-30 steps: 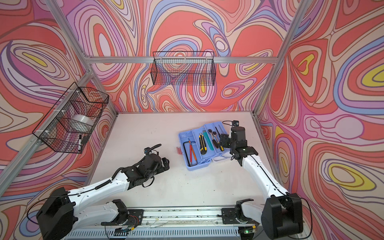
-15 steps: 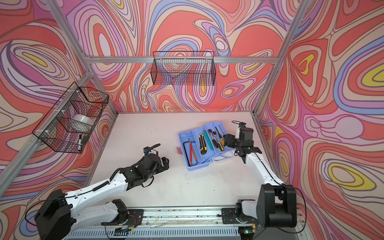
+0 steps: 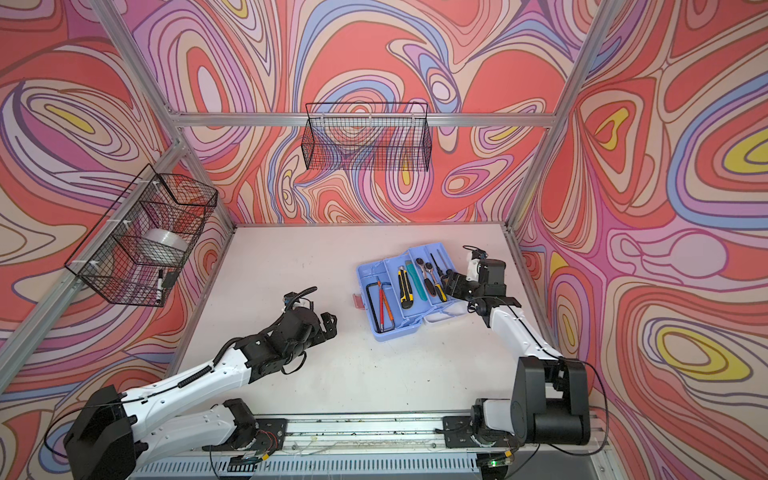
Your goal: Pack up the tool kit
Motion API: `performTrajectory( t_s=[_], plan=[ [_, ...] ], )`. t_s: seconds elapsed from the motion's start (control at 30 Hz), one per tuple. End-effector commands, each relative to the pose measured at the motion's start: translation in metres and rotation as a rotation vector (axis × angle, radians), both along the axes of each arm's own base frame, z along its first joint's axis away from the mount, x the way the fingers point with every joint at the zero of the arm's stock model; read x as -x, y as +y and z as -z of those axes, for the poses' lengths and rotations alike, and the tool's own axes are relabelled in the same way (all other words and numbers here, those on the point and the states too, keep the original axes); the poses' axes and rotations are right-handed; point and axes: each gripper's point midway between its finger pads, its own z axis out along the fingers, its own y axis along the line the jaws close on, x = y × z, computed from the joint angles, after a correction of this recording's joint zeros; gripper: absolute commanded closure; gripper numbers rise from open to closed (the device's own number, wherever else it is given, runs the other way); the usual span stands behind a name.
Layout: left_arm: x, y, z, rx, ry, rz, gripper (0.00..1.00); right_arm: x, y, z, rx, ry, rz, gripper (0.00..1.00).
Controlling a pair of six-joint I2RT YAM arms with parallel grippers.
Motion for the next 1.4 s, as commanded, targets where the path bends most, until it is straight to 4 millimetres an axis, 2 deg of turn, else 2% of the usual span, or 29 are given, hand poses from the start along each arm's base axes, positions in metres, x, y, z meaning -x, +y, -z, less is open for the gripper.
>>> performTrajectory(
  t_s=[0.0, 0.2, 0.43, 0.57, 0.77, 1.03, 1.17, 1.37],
  plan=[
    [0.002, 0.007, -0.002, -0.036, -0.008, -0.005, 0.0, 0.006, 0.022, -0.006, -0.103, -0.016, -0.076, 0.25],
    [-0.001, 0.005, -0.008, -0.038, -0.02, 0.002, 0.0, 0.017, 0.035, -0.011, -0.16, -0.023, -0.105, 0.3],
    [-0.008, -0.002, -0.021, -0.052, -0.046, 0.024, 0.0, 0.027, 0.038, -0.01, -0.154, -0.024, -0.1, 0.3],
    [-0.01, -0.019, -0.023, -0.014, -0.043, 0.084, 0.07, 0.03, 0.035, -0.005, -0.132, -0.013, -0.075, 0.31],
    [-0.004, -0.047, -0.013, 0.032, -0.013, 0.166, 0.15, 0.03, 0.026, -0.003, -0.086, -0.003, -0.042, 0.28],
    [-0.006, -0.087, -0.01, 0.119, -0.008, 0.284, 0.18, 0.026, 0.028, -0.002, -0.089, -0.006, -0.058, 0.29],
    [-0.01, -0.099, -0.002, 0.106, 0.024, 0.314, 0.21, 0.028, 0.029, -0.001, -0.088, -0.003, -0.065, 0.29],
    [-0.018, -0.106, 0.005, 0.072, 0.038, 0.322, 0.32, 0.029, 0.033, -0.003, -0.094, -0.007, -0.087, 0.3]
  ],
)
